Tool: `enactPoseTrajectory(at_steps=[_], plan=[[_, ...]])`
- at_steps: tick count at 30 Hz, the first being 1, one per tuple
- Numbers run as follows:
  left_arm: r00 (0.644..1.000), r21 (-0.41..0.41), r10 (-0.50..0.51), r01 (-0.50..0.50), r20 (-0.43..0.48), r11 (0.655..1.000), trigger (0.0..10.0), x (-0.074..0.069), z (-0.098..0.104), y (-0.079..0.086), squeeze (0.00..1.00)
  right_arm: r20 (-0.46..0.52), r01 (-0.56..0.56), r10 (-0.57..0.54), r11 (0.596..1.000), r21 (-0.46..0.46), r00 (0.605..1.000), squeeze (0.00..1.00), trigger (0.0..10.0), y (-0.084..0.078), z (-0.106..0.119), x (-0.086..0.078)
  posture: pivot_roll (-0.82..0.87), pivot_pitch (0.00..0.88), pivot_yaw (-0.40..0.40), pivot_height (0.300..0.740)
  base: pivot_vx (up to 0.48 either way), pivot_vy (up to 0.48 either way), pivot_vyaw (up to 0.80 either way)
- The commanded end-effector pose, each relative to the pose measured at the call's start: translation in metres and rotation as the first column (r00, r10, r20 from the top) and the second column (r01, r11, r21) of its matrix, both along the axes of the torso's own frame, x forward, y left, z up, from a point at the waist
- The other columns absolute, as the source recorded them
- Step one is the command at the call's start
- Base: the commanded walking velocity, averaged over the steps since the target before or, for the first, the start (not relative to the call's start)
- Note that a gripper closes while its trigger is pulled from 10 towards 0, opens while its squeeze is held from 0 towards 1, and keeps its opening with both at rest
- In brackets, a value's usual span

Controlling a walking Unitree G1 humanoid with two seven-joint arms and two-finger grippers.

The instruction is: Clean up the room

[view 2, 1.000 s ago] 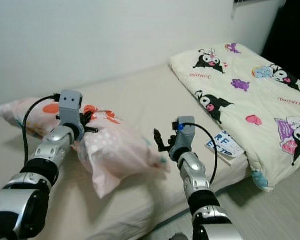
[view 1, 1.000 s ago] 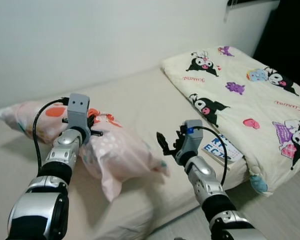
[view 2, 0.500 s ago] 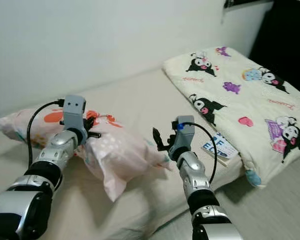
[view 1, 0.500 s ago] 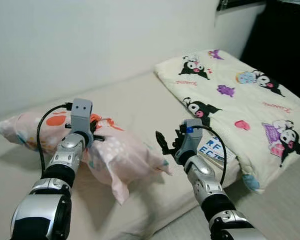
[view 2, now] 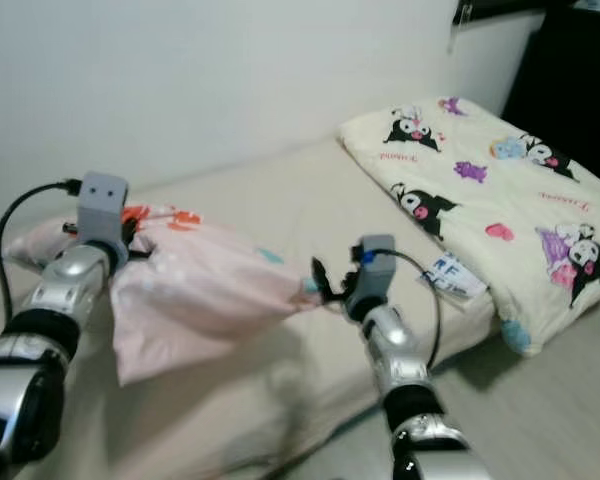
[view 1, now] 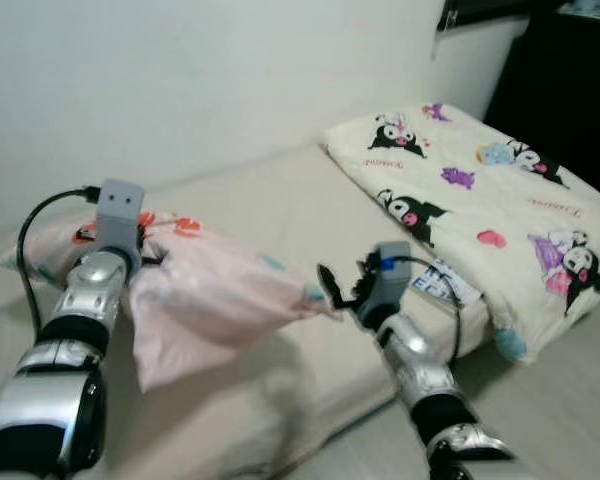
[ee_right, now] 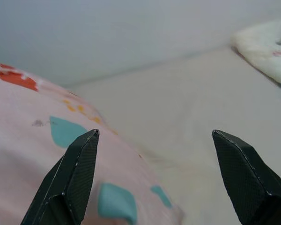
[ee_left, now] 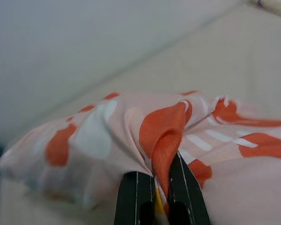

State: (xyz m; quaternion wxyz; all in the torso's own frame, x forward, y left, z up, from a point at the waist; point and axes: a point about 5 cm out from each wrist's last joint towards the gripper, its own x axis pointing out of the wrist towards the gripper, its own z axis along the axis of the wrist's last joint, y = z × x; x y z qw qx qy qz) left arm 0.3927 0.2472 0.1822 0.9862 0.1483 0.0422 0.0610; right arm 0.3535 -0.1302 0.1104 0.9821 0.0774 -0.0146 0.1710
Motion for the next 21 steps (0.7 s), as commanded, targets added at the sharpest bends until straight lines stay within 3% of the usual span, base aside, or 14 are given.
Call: enactPoseTrajectory(at_steps=[1,6,10,14,15,16,18,21], plan=[[0.997,0.044,0.065,-0.067,0.048,0.997,10.0,-0.003,0.014,0.021,0.0,-0.003,-0.041,0.041,0.999,0.02,0.999,0.0,10.0,0.012,-0.004,-0.004,-0.16,0.047,0.028,0.74,-0.274,0.398,0.79],[0.999,0.039,0.029,-0.03,0.028,0.999,10.0,-0.002,0.006,0.01,0.0,-0.012,0.013,-0.013,0.997,0.071,1.0,0.0,10.0,0.007,-0.003,-0.001,-0.16,0.049,0.03,0.74,-0.279,0.395,0.16],[0.993,0.006,-0.105,0.105,0.048,0.994,10.0,0.002,-0.001,-0.022,0.0,-0.016,0.025,-0.024,0.998,0.049,1.0,0.0,10.0,0.005,-0.003,-0.001,-0.16,0.051,0.032,0.74,0.0,0.0,0.0],[0.969,-0.033,-0.243,0.244,0.051,0.969,10.0,0.004,-0.008,-0.055,0.0,-0.012,0.029,-0.029,0.998,0.054,1.0,0.0,10.0,0.004,-0.003,-0.001,-0.16,0.053,0.036,0.74,0.0,0.0,0.0],[0.952,-0.017,-0.306,0.306,0.03,0.952,10.0,0.005,-0.012,-0.073,0.0,-0.01,0.031,-0.031,0.998,0.057,0.999,0.0,10.0,0.004,-0.003,-0.002,-0.16,0.054,0.039,0.74,0.274,-0.39,0.0],[0.952,-0.017,-0.306,0.306,0.03,0.952,10.0,0.005,-0.012,-0.073,0.0,-0.01,0.031,-0.031,0.998,0.057,0.999,0.0,10.0,0.004,-0.003,-0.002,-0.16,0.054,0.039,0.74,0.274,-0.39,0.0],[0.934,-0.009,-0.357,0.358,0.014,0.934,10.0,0.006,-0.015,-0.094,0.0,-0.009,0.036,-0.036,0.997,0.061,0.999,0.0,10.0,0.003,-0.003,-0.003,-0.17,0.056,0.043,0.74,0.264,-0.397,0.0],[0.927,-0.028,-0.375,0.375,0.019,0.927,10.0,0.006,-0.015,-0.102,0.0,-0.008,0.04,-0.039,0.997,0.063,0.999,0.0,10.0,0.003,-0.004,-0.003,-0.17,0.057,0.045,0.74,0.17,-0.41,0.0]])
